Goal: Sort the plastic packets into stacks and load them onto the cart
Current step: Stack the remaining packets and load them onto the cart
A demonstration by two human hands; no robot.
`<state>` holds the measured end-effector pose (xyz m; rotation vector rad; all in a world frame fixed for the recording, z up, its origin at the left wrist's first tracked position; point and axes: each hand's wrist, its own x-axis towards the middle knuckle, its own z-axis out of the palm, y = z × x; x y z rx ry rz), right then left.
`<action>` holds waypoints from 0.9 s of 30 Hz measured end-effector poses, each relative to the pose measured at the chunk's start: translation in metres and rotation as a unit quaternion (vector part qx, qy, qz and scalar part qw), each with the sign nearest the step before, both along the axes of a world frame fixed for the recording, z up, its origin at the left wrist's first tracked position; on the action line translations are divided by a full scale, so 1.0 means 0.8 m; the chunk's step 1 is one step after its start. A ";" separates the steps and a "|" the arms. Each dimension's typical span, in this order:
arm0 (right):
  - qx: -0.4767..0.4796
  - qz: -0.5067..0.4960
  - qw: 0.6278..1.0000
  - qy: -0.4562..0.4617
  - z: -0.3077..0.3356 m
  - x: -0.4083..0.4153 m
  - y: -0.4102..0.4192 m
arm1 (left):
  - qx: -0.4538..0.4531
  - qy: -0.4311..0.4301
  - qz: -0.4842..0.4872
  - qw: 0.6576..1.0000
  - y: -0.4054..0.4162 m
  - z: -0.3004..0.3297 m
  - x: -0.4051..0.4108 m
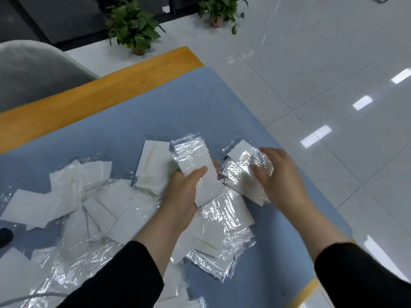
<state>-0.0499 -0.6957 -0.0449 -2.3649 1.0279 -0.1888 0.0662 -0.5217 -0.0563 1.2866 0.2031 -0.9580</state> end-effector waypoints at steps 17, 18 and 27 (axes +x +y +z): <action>0.080 0.098 0.945 0.302 0.016 0.040 -0.026 | -0.019 0.089 0.072 0.993 -0.003 0.010 0.008; 0.078 0.093 0.950 0.287 0.015 0.038 -0.025 | -0.015 0.085 0.069 0.994 -0.003 0.010 0.008; 0.036 0.009 0.999 0.032 -0.004 0.008 -0.019 | -0.010 0.070 0.044 0.997 -0.002 0.008 0.003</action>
